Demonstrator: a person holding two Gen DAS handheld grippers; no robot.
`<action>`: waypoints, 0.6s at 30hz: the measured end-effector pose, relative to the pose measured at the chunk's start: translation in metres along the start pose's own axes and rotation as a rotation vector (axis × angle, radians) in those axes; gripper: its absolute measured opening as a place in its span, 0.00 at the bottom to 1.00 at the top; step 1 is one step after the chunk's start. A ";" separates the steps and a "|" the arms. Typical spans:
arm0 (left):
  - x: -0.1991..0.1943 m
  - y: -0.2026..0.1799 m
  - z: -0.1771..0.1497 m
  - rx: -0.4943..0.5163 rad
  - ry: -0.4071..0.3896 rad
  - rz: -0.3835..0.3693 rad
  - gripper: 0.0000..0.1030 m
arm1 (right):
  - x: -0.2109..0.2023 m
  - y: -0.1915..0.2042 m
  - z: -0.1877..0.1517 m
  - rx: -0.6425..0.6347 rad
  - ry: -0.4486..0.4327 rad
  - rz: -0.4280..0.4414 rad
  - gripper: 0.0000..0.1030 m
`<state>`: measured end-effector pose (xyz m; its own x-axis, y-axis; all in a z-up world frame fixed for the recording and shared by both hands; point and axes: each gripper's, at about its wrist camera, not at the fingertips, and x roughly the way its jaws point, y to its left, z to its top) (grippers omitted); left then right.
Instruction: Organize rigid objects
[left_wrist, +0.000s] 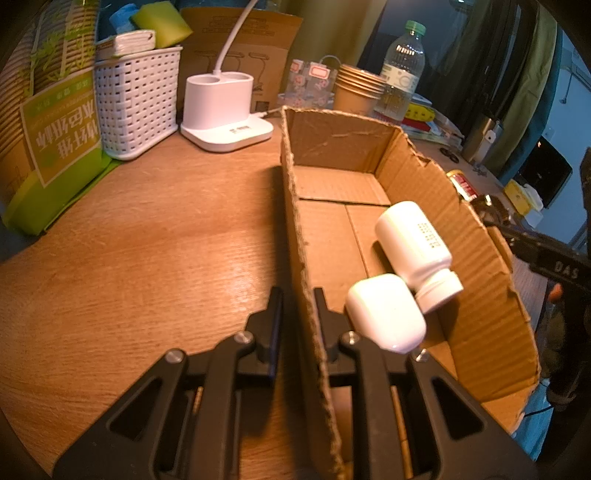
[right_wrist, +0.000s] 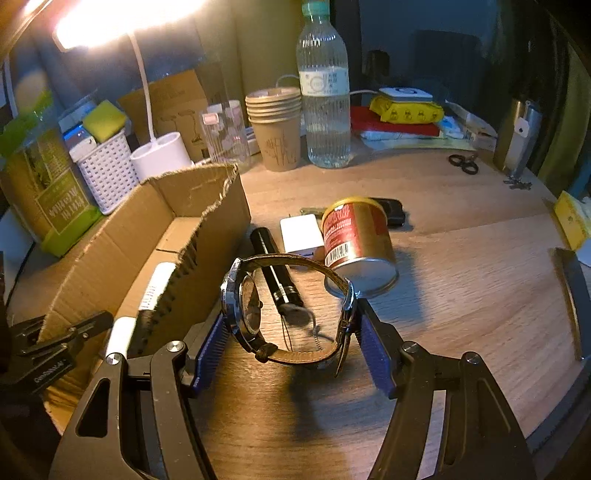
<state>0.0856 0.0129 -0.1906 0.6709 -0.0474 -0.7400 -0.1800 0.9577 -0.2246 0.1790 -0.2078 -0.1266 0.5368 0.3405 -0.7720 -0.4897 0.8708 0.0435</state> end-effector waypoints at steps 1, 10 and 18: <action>0.000 0.000 0.000 0.000 0.000 0.000 0.16 | -0.003 0.001 0.001 -0.001 -0.006 0.000 0.67; 0.000 0.000 0.000 0.000 0.000 -0.001 0.16 | -0.022 0.008 0.007 -0.016 -0.041 0.000 0.67; 0.000 0.000 0.000 0.001 0.001 -0.003 0.16 | -0.033 0.017 0.012 -0.034 -0.064 0.007 0.67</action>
<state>0.0858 0.0129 -0.1905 0.6708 -0.0502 -0.7399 -0.1779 0.9577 -0.2262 0.1616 -0.2000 -0.0929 0.5754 0.3697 -0.7295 -0.5165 0.8559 0.0264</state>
